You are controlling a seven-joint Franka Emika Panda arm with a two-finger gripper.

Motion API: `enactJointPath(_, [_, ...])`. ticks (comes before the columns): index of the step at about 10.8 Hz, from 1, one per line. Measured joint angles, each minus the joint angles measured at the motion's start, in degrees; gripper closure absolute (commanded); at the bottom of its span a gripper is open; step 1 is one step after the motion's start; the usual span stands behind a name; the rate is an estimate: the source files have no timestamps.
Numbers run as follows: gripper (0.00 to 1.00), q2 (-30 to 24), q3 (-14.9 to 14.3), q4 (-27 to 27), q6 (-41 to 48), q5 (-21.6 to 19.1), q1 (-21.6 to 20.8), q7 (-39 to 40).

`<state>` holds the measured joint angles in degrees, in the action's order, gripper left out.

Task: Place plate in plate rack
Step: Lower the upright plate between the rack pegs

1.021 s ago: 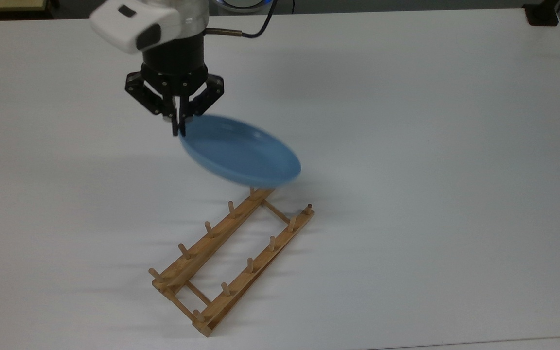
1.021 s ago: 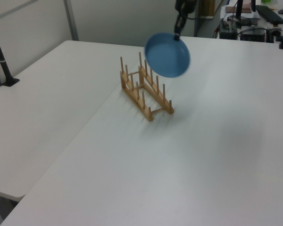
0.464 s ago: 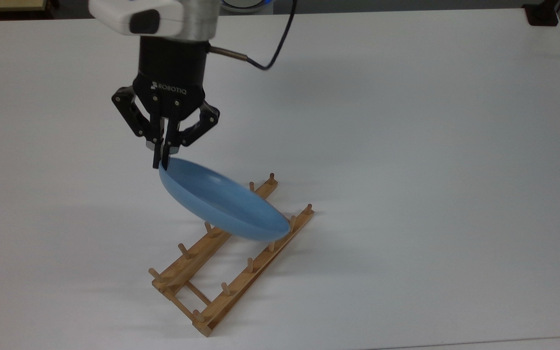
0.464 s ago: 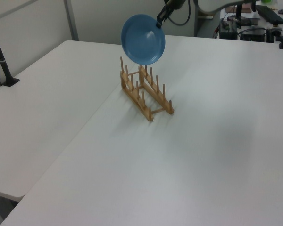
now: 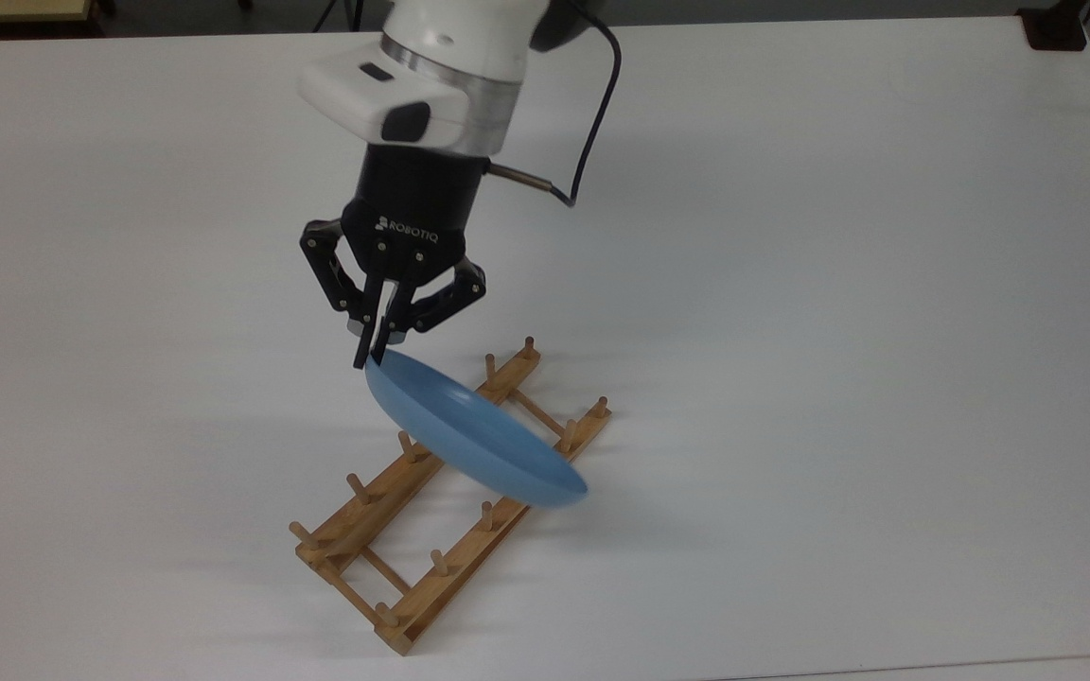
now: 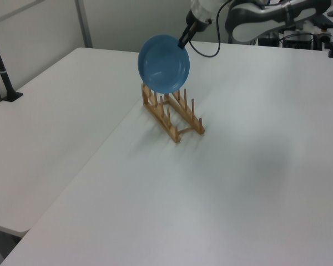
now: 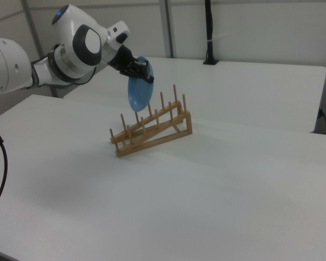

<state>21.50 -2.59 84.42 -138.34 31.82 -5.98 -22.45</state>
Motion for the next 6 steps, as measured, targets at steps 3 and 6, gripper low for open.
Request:
enactJointPath(3, [1.00,0.9,0.0,0.1,-0.1,2.5,-0.1,-2.7])
enactJointPath(6, [1.00,0.9,-0.1,0.0,-0.1,2.5,-0.1,-2.8])
